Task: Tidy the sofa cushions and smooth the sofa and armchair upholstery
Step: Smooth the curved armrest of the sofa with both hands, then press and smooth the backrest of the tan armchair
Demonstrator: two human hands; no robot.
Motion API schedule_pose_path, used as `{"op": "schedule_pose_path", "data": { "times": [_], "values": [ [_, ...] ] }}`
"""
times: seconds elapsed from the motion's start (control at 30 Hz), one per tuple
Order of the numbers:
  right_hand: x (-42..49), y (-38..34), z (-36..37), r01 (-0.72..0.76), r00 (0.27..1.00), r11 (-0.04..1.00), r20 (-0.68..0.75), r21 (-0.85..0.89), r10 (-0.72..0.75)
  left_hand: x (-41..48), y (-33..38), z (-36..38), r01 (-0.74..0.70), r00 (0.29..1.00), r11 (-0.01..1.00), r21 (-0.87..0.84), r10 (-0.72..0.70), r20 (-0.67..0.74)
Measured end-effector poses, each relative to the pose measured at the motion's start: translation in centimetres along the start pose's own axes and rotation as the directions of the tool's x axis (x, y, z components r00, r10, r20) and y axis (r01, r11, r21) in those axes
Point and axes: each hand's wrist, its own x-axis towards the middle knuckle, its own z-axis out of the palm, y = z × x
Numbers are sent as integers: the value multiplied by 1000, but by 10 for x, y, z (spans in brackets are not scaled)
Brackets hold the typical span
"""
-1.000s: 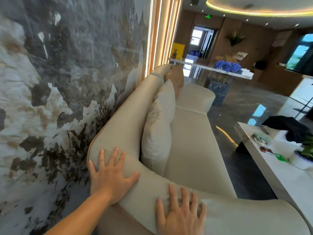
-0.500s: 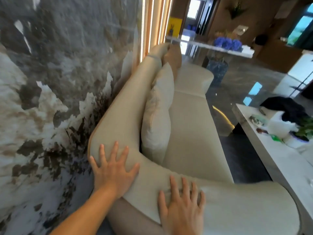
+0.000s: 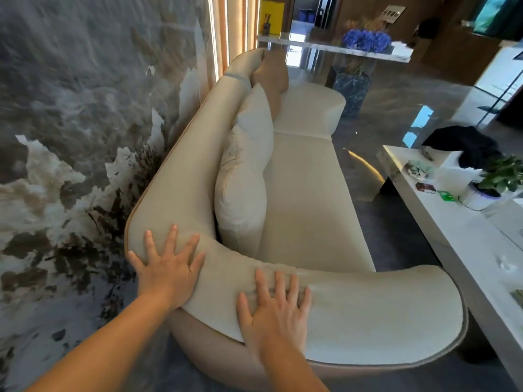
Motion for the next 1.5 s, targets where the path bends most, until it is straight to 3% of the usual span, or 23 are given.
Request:
{"op": "schedule_pose_path", "data": {
  "times": [0.17,0.27,0.37,0.4,0.43,0.5,0.57,0.7,0.77,0.93,1.1,1.17,1.23,1.33,1.5],
  "values": [
    [11,33,-74,76,913,997,400,33,-83,-40,11,-46,-103,950,995,-15,103,295],
    [-33,46,-114,2,820,998,572,-60,33,-86,17,-103,-253,779,963,-94,260,570],
    [-120,49,-145,-163,642,987,761,11,98,-148,22,-167,-277,612,959,-58,222,759],
    [-152,52,-158,-233,592,972,798,37,112,-174,25,-184,-348,608,938,6,221,762],
    [-182,56,-171,-281,587,958,800,58,123,-199,28,-200,-444,618,893,75,245,747],
    [-240,66,-193,-333,666,940,725,77,176,-252,36,-223,-594,611,793,138,332,719],
    [-301,78,-214,-344,750,936,621,74,227,-305,48,-239,-701,554,696,153,397,732],
    [-422,113,-237,-395,811,918,483,34,330,-406,89,-263,-852,415,512,107,538,733],
    [-483,135,-242,-441,814,897,434,26,387,-458,116,-278,-914,306,405,35,629,715],
    [-644,199,-247,-637,719,771,365,6,592,-593,180,-309,-999,48,40,27,775,631],
    [-792,248,-252,-813,567,536,98,228,818,-714,230,-295,-985,-172,-157,-72,855,489],
    [-839,253,-244,-856,491,469,58,217,869,-761,248,-282,-971,-241,-217,-104,880,408],
    [-879,258,-223,-876,462,436,97,205,882,-801,261,-265,-963,-270,-247,-110,873,406],
    [-920,271,-193,-826,521,497,22,265,853,-854,283,-241,-962,-270,-257,-97,821,503],
    [-948,292,-180,-731,642,632,-55,257,765,-893,295,-234,-988,-152,-140,-65,812,564]
  ]
}}
